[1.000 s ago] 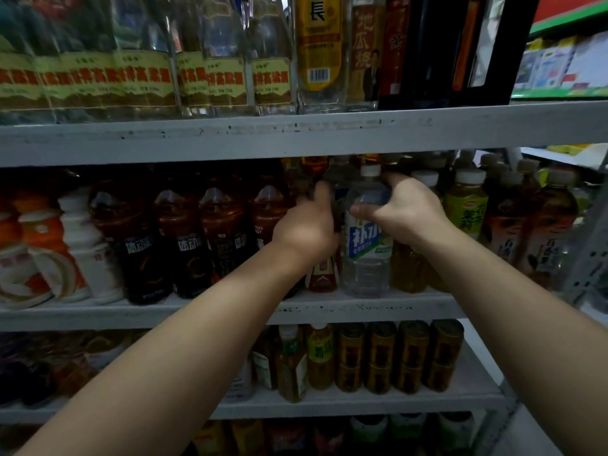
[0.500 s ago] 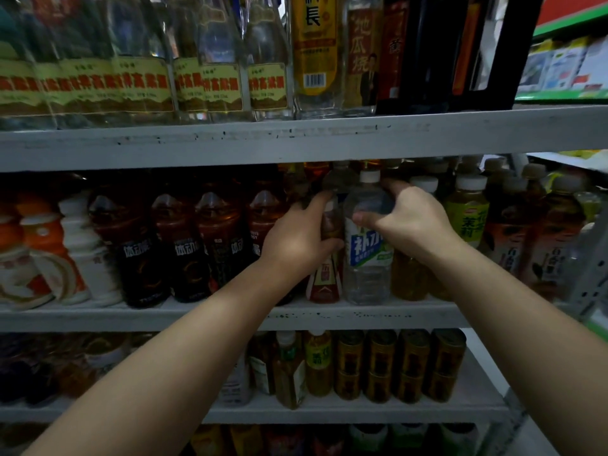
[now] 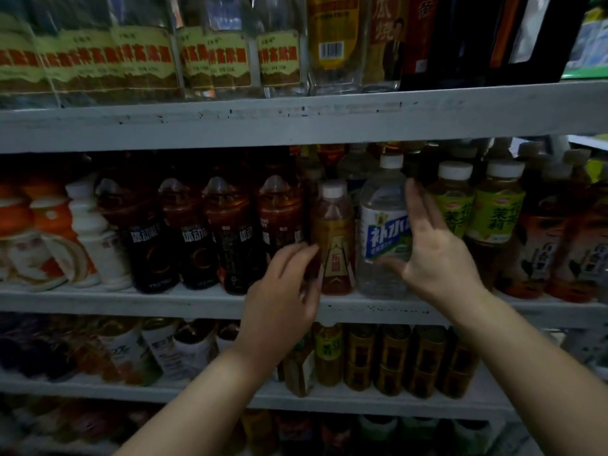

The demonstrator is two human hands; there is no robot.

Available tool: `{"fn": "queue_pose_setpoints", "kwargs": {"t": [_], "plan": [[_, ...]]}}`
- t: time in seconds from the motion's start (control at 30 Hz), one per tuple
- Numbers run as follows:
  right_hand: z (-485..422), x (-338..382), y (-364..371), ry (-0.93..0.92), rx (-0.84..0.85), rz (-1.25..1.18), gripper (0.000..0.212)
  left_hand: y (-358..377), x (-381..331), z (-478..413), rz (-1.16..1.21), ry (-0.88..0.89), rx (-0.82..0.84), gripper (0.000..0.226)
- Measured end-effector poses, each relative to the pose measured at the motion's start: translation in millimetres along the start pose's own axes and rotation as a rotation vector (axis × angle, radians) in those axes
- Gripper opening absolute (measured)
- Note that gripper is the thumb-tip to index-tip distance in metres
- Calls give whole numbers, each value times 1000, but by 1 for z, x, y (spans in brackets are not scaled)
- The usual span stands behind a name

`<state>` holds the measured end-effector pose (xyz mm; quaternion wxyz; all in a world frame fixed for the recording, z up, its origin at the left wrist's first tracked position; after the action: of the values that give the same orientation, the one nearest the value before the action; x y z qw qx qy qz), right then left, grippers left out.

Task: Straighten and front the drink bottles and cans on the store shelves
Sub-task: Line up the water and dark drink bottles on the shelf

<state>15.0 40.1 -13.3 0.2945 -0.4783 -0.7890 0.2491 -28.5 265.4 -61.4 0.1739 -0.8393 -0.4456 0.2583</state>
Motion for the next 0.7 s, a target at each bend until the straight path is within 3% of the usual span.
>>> {"fn": "queue_pose_setpoints", "kwargs": {"t": [0.2, 0.37, 0.43, 0.5, 0.6, 0.7], "plan": [[2, 7, 3, 33, -24, 9, 118, -18, 59, 21, -2, -238, -58, 34], [12, 33, -7, 89, -41, 108, 108, -39, 99, 23, -83, -229, -52, 34], [16, 59, -9, -38, -244, 166, 86, -46, 112, 19, -69, -257, -81, 39], [11, 93, -4, -138, -363, 51, 65, -50, 118, 11, -33, -288, -108, 47], [-21, 142, 8, 9, -297, -172, 60, -49, 117, -1, 11, -338, -134, 63], [-51, 170, 23, 127, -226, -165, 62, -42, 111, -6, 6, -382, -146, 77]]}}
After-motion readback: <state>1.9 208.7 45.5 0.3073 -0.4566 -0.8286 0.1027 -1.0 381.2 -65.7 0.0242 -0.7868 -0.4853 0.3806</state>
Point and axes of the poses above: each hand's wrist, its own z-axis away from the middle knuckle, its own y-axis out of the palm, x = y × z, the point moved 1 cm from there along -z, towards the middle knuckle, and after that the axes turned 4 degrees about -x, right-handed, at the moved point
